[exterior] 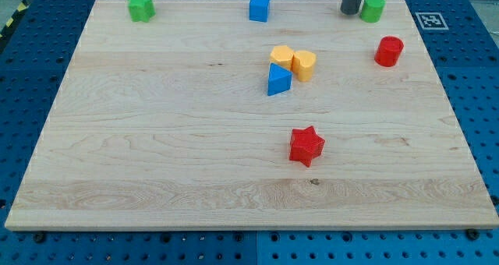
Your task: Separate the yellow blocks
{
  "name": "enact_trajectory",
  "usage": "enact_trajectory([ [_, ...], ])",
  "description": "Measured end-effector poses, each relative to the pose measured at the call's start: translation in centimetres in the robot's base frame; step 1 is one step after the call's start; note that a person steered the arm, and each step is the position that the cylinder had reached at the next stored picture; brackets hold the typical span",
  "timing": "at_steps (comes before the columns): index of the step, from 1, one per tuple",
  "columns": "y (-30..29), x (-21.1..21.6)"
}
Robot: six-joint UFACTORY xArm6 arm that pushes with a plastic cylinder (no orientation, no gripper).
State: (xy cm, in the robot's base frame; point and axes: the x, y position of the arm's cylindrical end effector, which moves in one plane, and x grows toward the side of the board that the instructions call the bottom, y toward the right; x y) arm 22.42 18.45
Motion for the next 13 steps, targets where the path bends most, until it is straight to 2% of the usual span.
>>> enact_trajectory([
  [2,3.3,0.0],
  [4,1.9,3.1],
  [5,4.3,3.7],
  [8,4.3,4.9],
  [9,2.9,7.8],
  [12,-11.9,14.1],
  [13,-16.2,14.4],
])
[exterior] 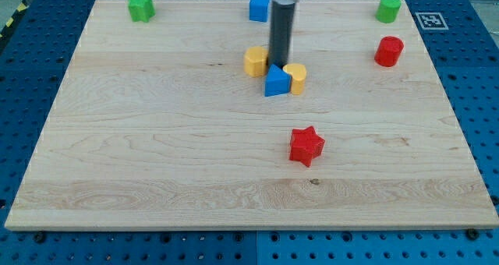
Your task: Separate the yellow blocks
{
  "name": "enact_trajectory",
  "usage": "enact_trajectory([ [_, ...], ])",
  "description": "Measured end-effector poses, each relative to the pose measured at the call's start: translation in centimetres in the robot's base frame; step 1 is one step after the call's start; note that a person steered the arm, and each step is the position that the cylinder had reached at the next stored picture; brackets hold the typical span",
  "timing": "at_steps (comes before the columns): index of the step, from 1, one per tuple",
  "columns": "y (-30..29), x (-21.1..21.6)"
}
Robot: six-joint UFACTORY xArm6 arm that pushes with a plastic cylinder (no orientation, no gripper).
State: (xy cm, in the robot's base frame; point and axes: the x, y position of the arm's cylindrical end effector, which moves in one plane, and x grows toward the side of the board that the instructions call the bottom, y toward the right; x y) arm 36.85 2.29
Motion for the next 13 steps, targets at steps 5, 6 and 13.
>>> enact_trajectory([
  [5,-8.5,-2.3],
  [6,-8.7,-4.1],
  [13,-20.4,-2.6],
])
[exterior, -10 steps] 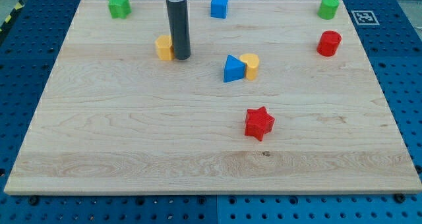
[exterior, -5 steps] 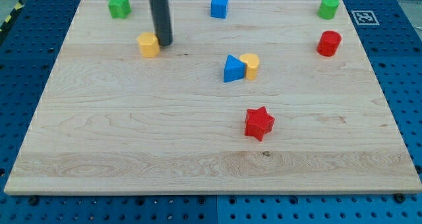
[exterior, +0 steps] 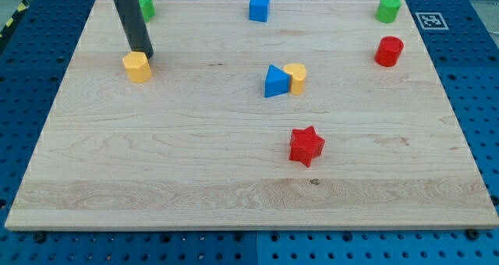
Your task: Separate the yellow blocks
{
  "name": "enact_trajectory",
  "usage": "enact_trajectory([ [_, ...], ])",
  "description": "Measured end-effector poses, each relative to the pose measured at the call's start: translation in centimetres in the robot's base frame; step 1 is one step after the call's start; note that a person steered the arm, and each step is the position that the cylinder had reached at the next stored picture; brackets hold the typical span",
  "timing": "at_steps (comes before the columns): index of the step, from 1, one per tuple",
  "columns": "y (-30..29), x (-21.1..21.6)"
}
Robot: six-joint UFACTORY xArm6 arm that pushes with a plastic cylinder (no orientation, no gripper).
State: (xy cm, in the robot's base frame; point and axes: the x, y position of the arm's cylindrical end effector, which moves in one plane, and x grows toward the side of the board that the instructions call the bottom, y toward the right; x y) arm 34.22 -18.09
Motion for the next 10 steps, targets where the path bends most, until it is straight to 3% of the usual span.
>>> enact_trajectory([
  [2,0.0,1.5],
  [5,4.6,3.0],
  [10,2.0,5.8],
])
